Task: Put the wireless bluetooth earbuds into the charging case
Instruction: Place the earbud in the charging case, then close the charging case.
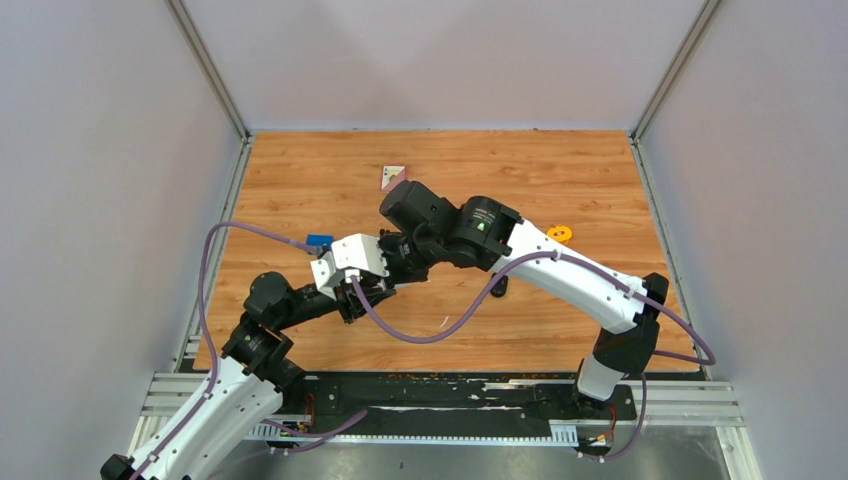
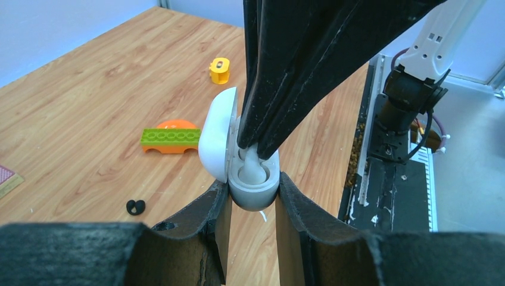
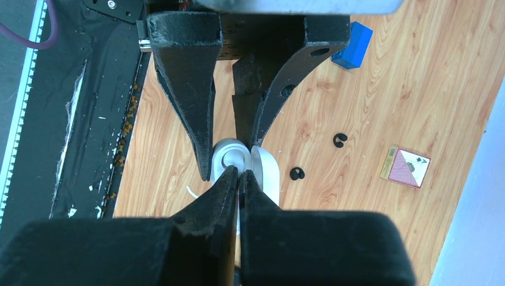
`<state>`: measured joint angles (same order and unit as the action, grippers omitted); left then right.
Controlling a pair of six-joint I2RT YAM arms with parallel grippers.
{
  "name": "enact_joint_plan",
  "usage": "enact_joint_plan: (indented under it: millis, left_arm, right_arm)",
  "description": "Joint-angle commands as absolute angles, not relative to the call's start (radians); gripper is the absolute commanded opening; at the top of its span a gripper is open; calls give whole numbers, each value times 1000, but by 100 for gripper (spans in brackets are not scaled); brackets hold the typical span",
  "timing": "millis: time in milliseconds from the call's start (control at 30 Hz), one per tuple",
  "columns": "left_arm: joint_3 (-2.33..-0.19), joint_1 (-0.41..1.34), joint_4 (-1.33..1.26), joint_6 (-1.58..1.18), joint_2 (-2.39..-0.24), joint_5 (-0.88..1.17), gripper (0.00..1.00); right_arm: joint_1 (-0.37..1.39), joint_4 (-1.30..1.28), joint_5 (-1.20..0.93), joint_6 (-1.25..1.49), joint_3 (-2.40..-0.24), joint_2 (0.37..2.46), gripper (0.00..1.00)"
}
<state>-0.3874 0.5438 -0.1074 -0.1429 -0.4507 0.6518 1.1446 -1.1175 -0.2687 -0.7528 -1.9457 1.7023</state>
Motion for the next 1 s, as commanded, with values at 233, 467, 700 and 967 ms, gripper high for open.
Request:
enact_joint_plan:
  millis: [233, 467, 700, 967]
  left_arm:
    - [-394, 549, -147, -133, -438, 648, 1]
    - [-394, 549, -146, -133, -443, 648, 1]
    - [-394, 549, -153, -135, -454, 659, 1]
    - [-393, 549, -153, -134, -450, 664, 1]
  right_arm:
    - [1156, -1102, -229, -720, -1948, 1694, 23]
    - [1157, -1164, -312, -730, -2009, 1633, 30]
    - [1146, -1199, -299, -820, -1922, 1559, 77]
    - [1091, -1193, -314, -828, -1933, 1629, 100]
